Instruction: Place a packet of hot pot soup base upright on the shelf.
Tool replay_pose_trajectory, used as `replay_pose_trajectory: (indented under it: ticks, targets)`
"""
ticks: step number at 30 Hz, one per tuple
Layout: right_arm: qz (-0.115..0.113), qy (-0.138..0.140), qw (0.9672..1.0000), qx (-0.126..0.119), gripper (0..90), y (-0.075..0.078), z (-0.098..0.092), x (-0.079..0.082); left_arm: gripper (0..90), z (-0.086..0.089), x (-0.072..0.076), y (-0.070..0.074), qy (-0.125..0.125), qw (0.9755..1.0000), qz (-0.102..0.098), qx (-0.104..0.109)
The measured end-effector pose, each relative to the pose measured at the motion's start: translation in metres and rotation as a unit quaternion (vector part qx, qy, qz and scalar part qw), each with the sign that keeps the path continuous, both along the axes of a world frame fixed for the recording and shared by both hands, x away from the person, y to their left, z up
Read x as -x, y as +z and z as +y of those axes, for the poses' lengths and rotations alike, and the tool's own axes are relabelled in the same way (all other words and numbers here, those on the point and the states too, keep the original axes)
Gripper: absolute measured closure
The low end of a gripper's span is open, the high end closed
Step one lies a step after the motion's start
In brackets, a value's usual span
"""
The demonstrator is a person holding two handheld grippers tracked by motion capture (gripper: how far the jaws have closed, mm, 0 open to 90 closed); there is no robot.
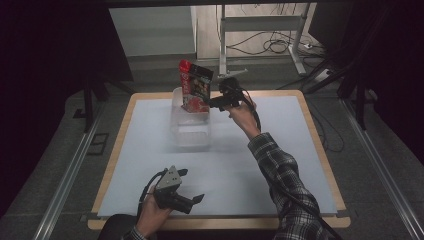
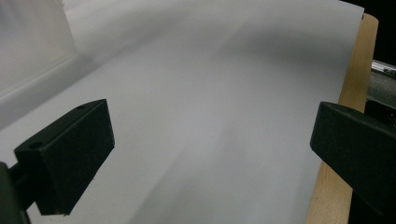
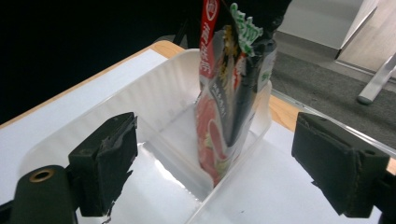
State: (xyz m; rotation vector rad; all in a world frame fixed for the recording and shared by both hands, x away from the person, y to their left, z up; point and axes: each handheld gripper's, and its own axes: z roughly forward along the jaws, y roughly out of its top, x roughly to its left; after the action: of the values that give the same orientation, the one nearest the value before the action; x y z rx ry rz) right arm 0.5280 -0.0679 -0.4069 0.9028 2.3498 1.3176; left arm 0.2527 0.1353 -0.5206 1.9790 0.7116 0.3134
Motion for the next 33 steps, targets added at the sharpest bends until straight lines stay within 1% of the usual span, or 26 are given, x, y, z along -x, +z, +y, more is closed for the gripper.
replay_pose_trajectory:
  ticks: [4,8,11,15,20,23,26,33]
  targets:
    - [-0.004,0.003,1.0,0.004,14.3,0.002,-0.003,0.01,0.0,0.0,0.0,0.0,0.0,1.0,0.001,-0.003]
    - [0.0,0.006,1.0,0.005,13.1,0.003,-0.006,0.017,0.0,-0.001,0.0,-0.001,-0.002,1.0,0.001,-0.005]
    - [-0.002,0.007,0.9999,0.009,12.2,0.001,-0.009,0.023,0.0,-0.001,0.0,-0.001,-0.002,1.0,0.0,-0.007]
    - [-0.002,0.007,0.9999,0.01,11.0,-0.002,-0.013,0.029,0.0,-0.001,0.0,-0.001,0.0,1.0,0.0,-0.008]
    - [0.004,0.006,1.0,0.005,9.4,-0.007,-0.019,0.036,0.0,-0.001,0.0,-0.001,0.0,1.0,0.002,-0.01]
    - [0.008,0.005,0.9999,0.006,8.8,-0.011,-0.022,0.04,0.0,0.0,0.0,-0.001,0.007,0.9999,0.001,-0.008]
    - [0.008,0.006,0.9999,0.009,8.4,-0.015,-0.024,0.044,0.0,0.001,-0.001,-0.001,0.008,1.0,0.005,-0.004]
    - [0.006,0.009,0.9997,0.023,8.0,-0.022,-0.028,0.055,0.0,-0.001,0.0,-0.001,0.003,1.0,0.003,-0.008]
